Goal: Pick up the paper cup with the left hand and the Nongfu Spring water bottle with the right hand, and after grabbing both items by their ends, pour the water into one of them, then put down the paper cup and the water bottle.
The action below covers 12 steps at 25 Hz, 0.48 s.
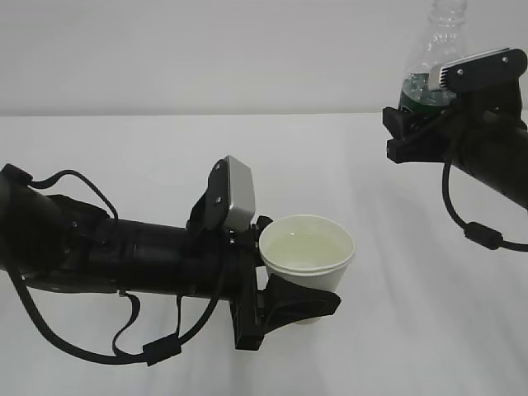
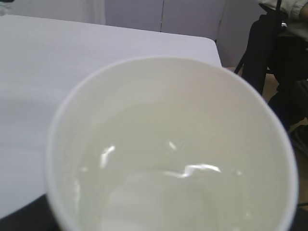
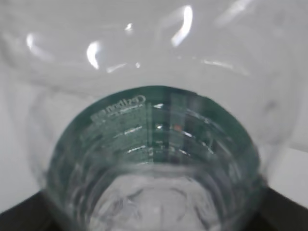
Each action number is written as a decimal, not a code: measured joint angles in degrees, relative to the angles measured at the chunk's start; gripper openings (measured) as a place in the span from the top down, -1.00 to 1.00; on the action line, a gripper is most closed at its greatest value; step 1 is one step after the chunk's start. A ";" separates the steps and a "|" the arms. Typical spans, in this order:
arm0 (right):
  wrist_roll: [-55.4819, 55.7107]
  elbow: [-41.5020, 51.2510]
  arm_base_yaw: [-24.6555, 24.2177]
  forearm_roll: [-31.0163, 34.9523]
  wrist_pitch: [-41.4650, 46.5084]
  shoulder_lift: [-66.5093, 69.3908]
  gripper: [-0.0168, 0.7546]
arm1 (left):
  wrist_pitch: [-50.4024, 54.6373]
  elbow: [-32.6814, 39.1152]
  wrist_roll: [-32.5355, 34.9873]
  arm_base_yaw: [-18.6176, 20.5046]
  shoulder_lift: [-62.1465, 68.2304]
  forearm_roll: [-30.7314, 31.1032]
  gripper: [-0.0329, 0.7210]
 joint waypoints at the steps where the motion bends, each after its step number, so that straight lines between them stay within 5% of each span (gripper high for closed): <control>1: -0.22 0.30 0.00 0.91 -1.45 0.62 -0.32 | 0.00 0.00 0.00 0.00 0.00 0.00 -0.34; 12: -4.94 1.69 0.00 9.24 -10.59 7.53 -0.32 | 0.28 0.00 0.00 0.00 0.00 0.00 -0.34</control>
